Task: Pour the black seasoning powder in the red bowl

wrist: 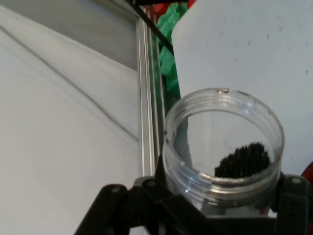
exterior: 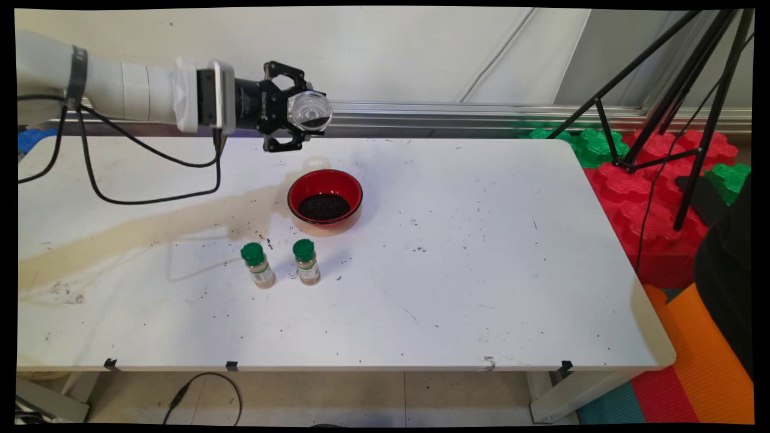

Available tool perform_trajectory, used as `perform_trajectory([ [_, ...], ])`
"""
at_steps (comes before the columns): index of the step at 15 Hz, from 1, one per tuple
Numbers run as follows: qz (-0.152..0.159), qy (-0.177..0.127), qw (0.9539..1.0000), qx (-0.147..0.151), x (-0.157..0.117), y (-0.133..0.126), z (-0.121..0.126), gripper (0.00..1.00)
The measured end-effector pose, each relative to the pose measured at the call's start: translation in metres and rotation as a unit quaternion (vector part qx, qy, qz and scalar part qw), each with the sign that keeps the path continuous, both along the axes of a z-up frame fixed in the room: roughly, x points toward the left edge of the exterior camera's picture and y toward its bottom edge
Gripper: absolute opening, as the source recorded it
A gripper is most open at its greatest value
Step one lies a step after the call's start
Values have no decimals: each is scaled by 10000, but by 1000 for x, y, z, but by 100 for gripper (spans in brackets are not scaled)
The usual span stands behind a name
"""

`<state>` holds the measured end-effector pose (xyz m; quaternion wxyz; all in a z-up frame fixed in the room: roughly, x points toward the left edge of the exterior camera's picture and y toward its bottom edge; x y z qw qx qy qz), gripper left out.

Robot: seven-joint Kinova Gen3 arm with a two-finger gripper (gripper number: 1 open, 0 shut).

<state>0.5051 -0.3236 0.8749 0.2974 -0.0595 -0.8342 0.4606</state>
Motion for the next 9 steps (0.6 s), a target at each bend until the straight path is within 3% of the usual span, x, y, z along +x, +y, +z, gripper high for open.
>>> perform_trajectory([
  [3,173,484,9980,372,-4,1,14,0],
  [6,310,956,9921,749,-10,3,27,0],
  [9,355,1239,9862,1034,-15,6,34,0],
])
